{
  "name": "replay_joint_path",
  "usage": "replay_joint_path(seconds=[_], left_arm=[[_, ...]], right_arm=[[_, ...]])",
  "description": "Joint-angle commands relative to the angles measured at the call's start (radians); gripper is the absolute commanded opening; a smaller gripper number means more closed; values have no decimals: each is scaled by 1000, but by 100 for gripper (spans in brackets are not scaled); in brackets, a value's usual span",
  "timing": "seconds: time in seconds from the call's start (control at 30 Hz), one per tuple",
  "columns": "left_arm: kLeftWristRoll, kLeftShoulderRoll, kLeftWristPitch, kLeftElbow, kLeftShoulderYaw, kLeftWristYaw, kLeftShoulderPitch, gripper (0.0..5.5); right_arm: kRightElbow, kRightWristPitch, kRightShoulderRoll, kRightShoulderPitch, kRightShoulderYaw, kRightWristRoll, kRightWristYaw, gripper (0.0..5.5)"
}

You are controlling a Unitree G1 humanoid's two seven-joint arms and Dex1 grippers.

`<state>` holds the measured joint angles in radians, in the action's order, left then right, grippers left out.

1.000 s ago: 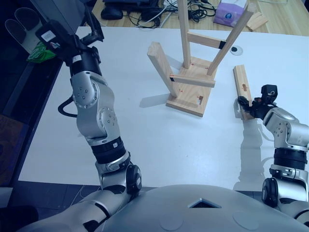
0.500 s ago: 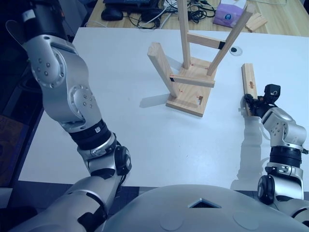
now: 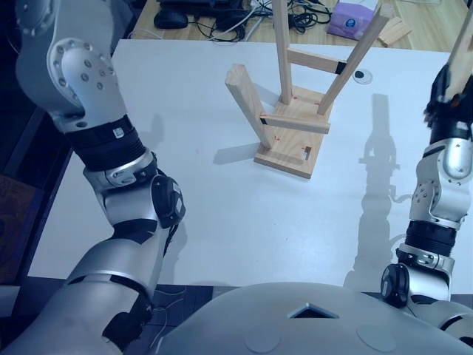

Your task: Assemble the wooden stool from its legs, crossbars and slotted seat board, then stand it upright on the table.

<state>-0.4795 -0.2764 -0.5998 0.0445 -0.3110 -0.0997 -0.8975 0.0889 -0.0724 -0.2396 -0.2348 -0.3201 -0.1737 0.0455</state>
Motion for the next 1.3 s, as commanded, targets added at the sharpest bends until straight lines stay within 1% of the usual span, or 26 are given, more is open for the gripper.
replay_joint_path(seconds=[0.03, 0.13, 0.23, 0.27, 0.3, 0.4, 0.47, 0.6, 0.67, 0.73, 0.93, 1.1, 1.2, 1.3], left_arm=[[-116, -3, -163, 32, 78, -123, -12, 469], [-183, 14, -246, 97, 149, -191, 7, 469], [-112, -1, -189, 164, 278, -249, 55, 469], [-94, -2, -174, 177, 308, -259, 66, 469], [-126, 25, -198, 185, 308, -260, 73, 469], [-267, 136, -276, 188, 274, -250, 86, 469], [-310, 163, -303, 186, 262, -236, 88, 469], [-490, 268, -372, 81, 115, -109, 61, 469], [-546, 277, -391, 75, 82, -69, 48, 469], [-590, 270, -418, 77, 72, -56, 41, 469], [-618, 254, -440, 90, 94, -33, 47, 469], [-597, 247, -405, 114, 118, -47, 69, 379], [-595, 258, -383, 118, 125, -33, 82, 319], [-599, 273, -361, 114, 124, -13, 90, 271]], right_arm=[[114, 67, -72, -54, 47, 30, 71, 208], [184, 40, -110, -130, 82, -10, 141, 208], [228, -39, -97, -172, 138, -95, 208, 208], [238, -62, -91, -179, 148, -120, 221, 208], [247, -69, -85, -186, 165, -133, 236, 208], [250, -61, -65, -201, 223, -130, 263, 208], [246, -55, -58, -203, 239, -127, 270, 208], [292, -49, -28, -175, 293, -148, 306, 208], [302, -49, -28, -154, 309, -152, 328, 208], [315, -50, -28, -134, 322, -147, 335, 208], [331, -50, -41, -86, 386, -115, 376, 208], [332, -45, -30, -78, 387, -100, 364, 208], [326, -38, -23, -81, 380, -93, 351, 208], [321, -30, -12, -87, 373, -85, 339, 208]])
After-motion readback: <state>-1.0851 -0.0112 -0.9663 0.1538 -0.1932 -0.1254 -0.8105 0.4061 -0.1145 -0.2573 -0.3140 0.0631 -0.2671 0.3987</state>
